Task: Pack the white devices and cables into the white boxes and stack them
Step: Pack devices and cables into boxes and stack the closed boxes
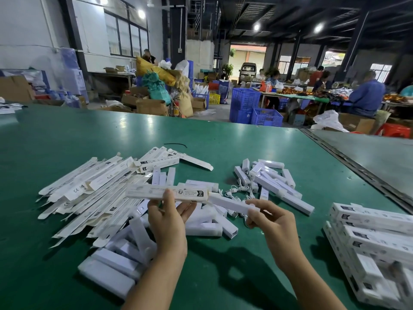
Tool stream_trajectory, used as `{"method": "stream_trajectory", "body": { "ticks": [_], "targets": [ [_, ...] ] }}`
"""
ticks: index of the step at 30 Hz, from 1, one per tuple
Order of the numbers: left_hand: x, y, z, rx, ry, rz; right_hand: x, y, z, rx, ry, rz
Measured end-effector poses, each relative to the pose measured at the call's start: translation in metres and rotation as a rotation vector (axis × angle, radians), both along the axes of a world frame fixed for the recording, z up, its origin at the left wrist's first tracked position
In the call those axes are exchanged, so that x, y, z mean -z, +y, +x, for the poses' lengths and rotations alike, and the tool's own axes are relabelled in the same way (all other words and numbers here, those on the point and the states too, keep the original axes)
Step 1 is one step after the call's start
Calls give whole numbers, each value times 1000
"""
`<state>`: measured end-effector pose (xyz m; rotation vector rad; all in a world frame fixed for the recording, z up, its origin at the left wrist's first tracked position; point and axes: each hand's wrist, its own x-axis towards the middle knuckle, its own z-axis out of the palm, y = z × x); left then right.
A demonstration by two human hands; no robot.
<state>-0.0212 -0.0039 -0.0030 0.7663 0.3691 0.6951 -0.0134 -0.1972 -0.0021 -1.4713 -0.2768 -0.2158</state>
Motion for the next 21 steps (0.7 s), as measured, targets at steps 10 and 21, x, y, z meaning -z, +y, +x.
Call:
{"method": "stream_trajectory", "body": {
  "ticks": [10, 21],
  "targets": [
    [3, -2, 0, -63, -19, 100, -2, -1, -1, -55, 85, -76],
    [5, -1, 1, -36, 21, 174, 3, -5, 3, -40, 50, -22]
  ]
}}
